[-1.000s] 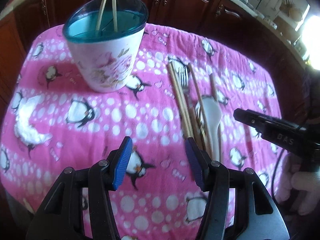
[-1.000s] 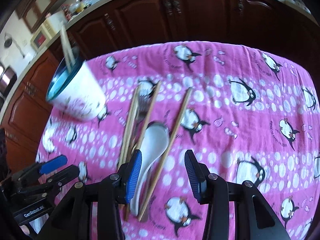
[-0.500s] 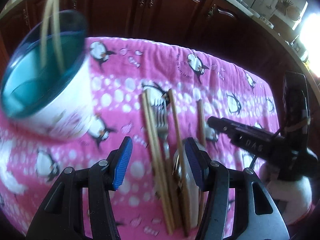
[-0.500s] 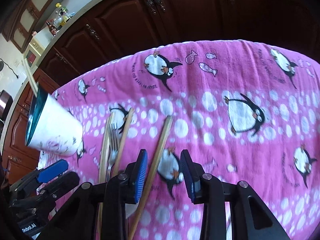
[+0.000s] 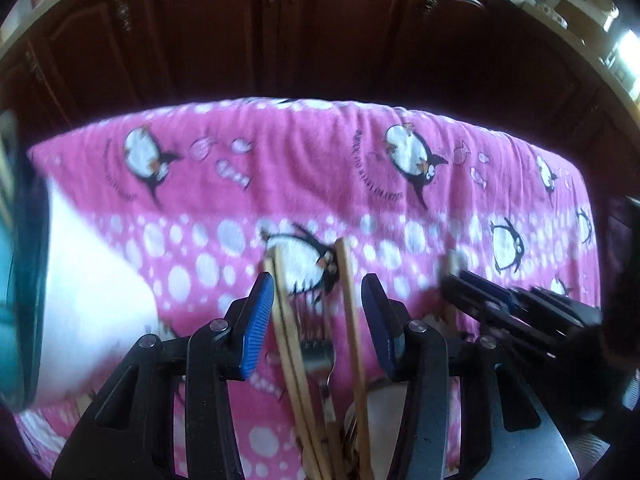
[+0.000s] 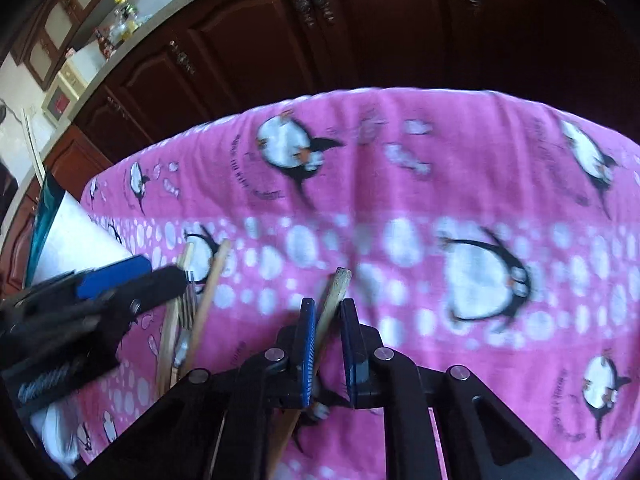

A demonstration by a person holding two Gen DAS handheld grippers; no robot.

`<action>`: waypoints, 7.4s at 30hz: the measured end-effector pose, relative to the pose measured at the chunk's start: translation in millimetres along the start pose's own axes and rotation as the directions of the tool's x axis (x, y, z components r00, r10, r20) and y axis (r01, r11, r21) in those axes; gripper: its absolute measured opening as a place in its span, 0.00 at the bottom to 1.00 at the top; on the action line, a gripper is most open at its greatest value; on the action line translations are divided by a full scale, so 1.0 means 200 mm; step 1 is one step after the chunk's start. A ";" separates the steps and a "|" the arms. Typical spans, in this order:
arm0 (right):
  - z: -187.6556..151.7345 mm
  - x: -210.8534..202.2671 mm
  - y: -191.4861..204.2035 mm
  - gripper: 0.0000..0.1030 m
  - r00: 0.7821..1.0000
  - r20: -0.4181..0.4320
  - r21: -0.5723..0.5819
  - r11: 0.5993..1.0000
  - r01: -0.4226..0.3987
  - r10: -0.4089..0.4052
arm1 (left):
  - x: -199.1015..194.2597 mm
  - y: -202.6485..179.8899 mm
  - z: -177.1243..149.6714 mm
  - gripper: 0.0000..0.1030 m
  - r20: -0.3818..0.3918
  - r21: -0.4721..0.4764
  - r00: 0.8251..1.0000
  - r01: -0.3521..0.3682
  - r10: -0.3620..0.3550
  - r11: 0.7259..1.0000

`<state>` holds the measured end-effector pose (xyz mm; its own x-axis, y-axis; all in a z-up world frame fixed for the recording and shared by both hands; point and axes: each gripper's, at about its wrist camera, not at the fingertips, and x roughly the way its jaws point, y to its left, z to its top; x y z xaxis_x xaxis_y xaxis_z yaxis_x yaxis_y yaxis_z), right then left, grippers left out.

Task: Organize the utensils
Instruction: 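Lower the right gripper onto the chopsticks and grasp another pair, then lift the chopsticks with the right gripper over the utensil holder, then open the right gripper to drop the chopsticks into the holder, then move the right gripper down toward the fork and spoon, then grasp the white ceramic spoon with the right gripper while the left gripper grasps wooden chopsticks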

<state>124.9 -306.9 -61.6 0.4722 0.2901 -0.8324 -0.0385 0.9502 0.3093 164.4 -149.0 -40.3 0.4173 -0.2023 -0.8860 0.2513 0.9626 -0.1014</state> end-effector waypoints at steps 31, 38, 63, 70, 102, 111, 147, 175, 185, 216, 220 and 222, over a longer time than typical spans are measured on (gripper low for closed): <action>-0.06 -0.65 0.12 0.08 0.973 0.180 -0.077 0.988 -0.130 0.142 | -0.64 0.05 -0.09 0.06 0.170 0.032 0.961 0.214 -0.216 0.976; -0.15 -0.87 0.28 0.07 0.961 0.221 -0.159 0.979 -0.130 0.163 | -0.96 0.22 -0.19 0.06 0.254 0.016 0.938 0.241 -0.237 0.970; 0.28 -1.24 1.08 0.07 0.870 0.371 -0.408 0.899 -0.160 0.323 | -1.66 0.82 -0.04 0.06 0.518 -0.113 0.854 0.136 -0.059 0.984; 0.41 -1.04 1.27 0.07 0.874 0.380 -0.425 0.897 -0.125 0.302 | -1.57 0.96 0.05 0.06 0.526 -0.176 0.848 0.036 0.063 0.984; 0.38 -0.35 1.12 0.28 0.953 0.150 -0.323 0.924 -0.205 0.264 | -1.10 0.96 0.04 0.47 0.379 -0.217 0.920 -0.017 0.100 0.976; 0.21 -0.46 1.06 0.34 0.958 0.176 -0.305 0.938 -0.165 0.226 | -1.12 0.80 -0.10 0.53 0.379 -0.181 0.916 -0.068 0.133 0.981; -0.28 -0.65 0.66 0.40 0.983 0.160 -0.171 0.983 -0.058 0.086 | -0.94 0.26 -0.52 0.53 0.327 0.002 0.939 -0.112 0.106 0.994; -0.42 -0.13 0.27 0.19 0.993 -0.031 -0.015 0.994 -0.111 0.111 | -0.53 0.30 -0.61 0.53 0.077 -0.059 0.997 0.028 -0.023 0.998; -0.43 -0.24 0.13 0.06 0.989 0.034 0.034 0.989 -0.145 0.144 | -0.41 0.29 -0.56 0.53 0.041 -0.071 0.999 0.033 -0.030 0.997; -0.46 -0.25 -0.14 0.07 0.992 0.020 0.158 0.979 -0.127 0.125 | 0.01 0.09 -0.30 0.12 -0.059 -0.052 0.996 0.067 -0.070 0.996; -0.45 -0.25 -0.12 0.07 0.991 0.013 0.137 0.982 -0.132 0.132 | -0.02 0.15 -0.35 0.10 -0.062 -0.079 0.993 0.092 -0.097 0.993; -0.45 -0.22 -0.12 0.07 0.991 0.004 0.135 0.981 -0.136 0.137 | -0.06 0.19 -0.41 0.09 -0.061 -0.082 0.993 0.097 -0.102 0.992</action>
<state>25.4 -331.8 -72.9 0.4658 0.4170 -0.7805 0.0171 0.8776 0.4791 97.4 -94.5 -70.4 0.3353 -0.2882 -0.8970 0.2179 0.9500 -0.2238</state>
